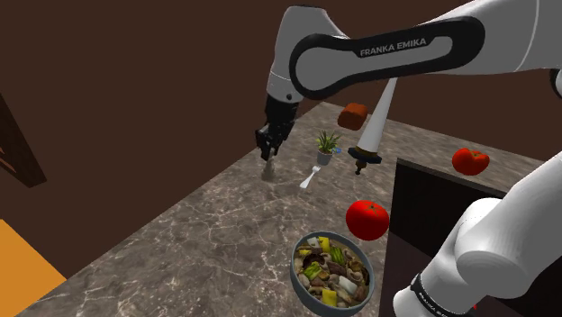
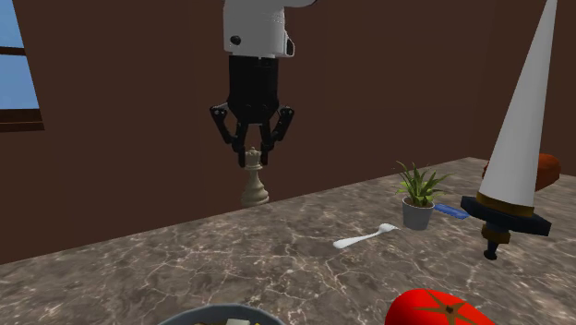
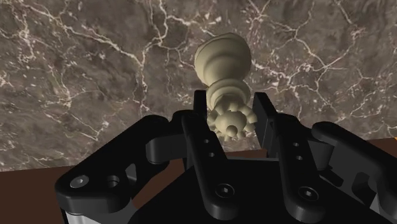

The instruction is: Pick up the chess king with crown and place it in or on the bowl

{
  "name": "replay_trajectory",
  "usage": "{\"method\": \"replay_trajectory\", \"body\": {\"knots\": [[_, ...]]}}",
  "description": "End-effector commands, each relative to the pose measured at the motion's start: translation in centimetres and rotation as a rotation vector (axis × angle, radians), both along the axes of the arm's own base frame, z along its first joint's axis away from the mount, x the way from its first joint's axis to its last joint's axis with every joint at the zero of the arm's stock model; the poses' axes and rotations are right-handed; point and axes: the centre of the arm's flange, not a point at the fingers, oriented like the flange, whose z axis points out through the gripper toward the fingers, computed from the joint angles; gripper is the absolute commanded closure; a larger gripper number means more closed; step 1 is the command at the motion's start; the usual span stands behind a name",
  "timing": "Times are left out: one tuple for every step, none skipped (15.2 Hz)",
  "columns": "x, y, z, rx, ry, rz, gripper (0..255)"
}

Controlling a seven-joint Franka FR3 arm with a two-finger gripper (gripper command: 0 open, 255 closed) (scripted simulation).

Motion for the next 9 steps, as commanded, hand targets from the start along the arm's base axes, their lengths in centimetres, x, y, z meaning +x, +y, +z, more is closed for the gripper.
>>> {"method": "replay_trajectory", "body": {"knots": [[-0.1, 0.0, 1.2, 0.0, 0.0, 0.0, 255], [-0.1, 0.0, 1.7, 0.0, 0.0, 0.0, 255], [-0.1, 0.0, 2.2, 0.0, 0.0, 0.0, 255], [-0.1, 0.0, 2.7, 0.0, 0.0, 0.0, 255], [-0.1, 0.0, 3.3, 0.0, 0.0, 0.0, 255], [-0.1, 0.0, 3.8, 0.0, 0.0, 0.0, 255], [-0.1, 0.0, 4.3, 0.0, 0.0, 0.0, 255], [-0.1, 0.0, 4.4, 0.0, 0.0, 0.0, 255], [-1.4, 0.3, 4.6, 0.0, 0.0, 0.0, 255]]}}
